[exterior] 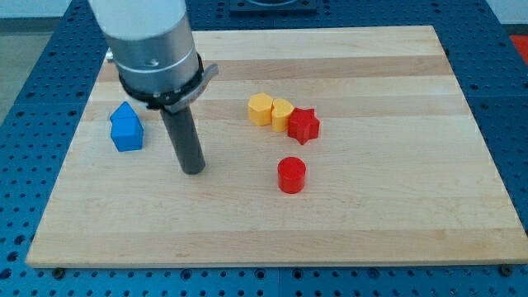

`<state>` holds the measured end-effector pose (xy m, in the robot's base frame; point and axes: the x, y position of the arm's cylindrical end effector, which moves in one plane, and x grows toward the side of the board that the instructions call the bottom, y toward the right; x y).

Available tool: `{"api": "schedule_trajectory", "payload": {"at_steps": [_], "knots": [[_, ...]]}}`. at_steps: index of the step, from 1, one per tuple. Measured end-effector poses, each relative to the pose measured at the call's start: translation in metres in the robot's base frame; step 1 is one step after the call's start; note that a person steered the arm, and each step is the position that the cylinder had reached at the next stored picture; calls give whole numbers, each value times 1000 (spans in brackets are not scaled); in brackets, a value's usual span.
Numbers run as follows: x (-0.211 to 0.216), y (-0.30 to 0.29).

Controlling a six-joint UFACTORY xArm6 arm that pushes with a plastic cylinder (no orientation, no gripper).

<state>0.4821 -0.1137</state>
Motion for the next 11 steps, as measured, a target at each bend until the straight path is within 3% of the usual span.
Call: {"api": "schedule_trajectory", "payload": {"at_steps": [2, 4, 5, 6, 7, 8, 11], "knots": [[-110, 30], [-141, 53], [-133, 129], [-121, 167], [-121, 168], [-74, 168], [-78, 145]]}}
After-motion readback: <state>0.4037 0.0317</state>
